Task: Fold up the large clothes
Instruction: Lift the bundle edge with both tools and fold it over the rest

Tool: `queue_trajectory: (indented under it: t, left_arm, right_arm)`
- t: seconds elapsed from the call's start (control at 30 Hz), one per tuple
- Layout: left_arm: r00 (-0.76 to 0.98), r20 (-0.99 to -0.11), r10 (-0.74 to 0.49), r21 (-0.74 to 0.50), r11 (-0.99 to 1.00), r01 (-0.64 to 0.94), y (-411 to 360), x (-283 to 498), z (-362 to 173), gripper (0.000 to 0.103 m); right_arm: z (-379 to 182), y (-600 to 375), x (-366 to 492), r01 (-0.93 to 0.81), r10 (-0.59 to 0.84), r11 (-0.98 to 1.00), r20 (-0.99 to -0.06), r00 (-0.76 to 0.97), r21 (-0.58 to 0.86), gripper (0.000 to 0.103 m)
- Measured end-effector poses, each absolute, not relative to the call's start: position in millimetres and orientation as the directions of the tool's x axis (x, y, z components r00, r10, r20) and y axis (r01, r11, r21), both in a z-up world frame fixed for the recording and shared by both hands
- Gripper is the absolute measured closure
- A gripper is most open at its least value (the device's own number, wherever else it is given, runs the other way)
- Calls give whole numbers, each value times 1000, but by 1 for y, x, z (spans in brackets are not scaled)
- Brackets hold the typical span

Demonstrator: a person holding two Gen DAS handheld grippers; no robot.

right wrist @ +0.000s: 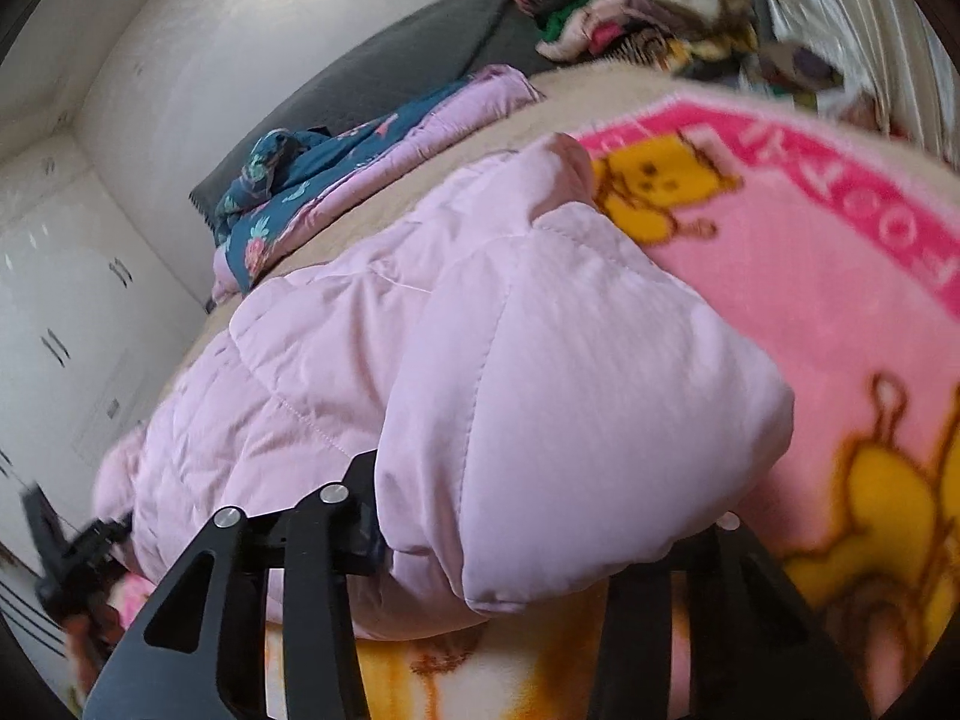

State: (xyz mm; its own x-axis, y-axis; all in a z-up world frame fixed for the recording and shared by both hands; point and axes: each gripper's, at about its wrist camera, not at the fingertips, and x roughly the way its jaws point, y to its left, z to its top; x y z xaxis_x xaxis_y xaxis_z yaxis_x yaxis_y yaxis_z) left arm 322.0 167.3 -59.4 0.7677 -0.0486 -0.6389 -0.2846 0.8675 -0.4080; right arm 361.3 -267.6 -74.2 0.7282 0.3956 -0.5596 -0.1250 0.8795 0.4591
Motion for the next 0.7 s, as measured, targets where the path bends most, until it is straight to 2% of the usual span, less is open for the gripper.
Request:
queue_trajectory:
  t: [0.23, 0.43, 0.7]
  left_arm:
    - [782, -623, -25, -367, 892, -264, 161, 315, -37, 72]
    - [803, -595, -24, -347, 909, -230, 155, 294, -11, 72]
    - [802, -598, -12, -315, 923, -222, 146, 267, 1, 72]
  right_arm:
    - [-52, -259, 353, -195, 372, 914, -545, 752, 355, 69]
    - [-19, -253, 326, -279, 386, 919, -497, 777, 278, 71]
    - [-6, -258, 292, -325, 404, 915, -492, 772, 242, 71]
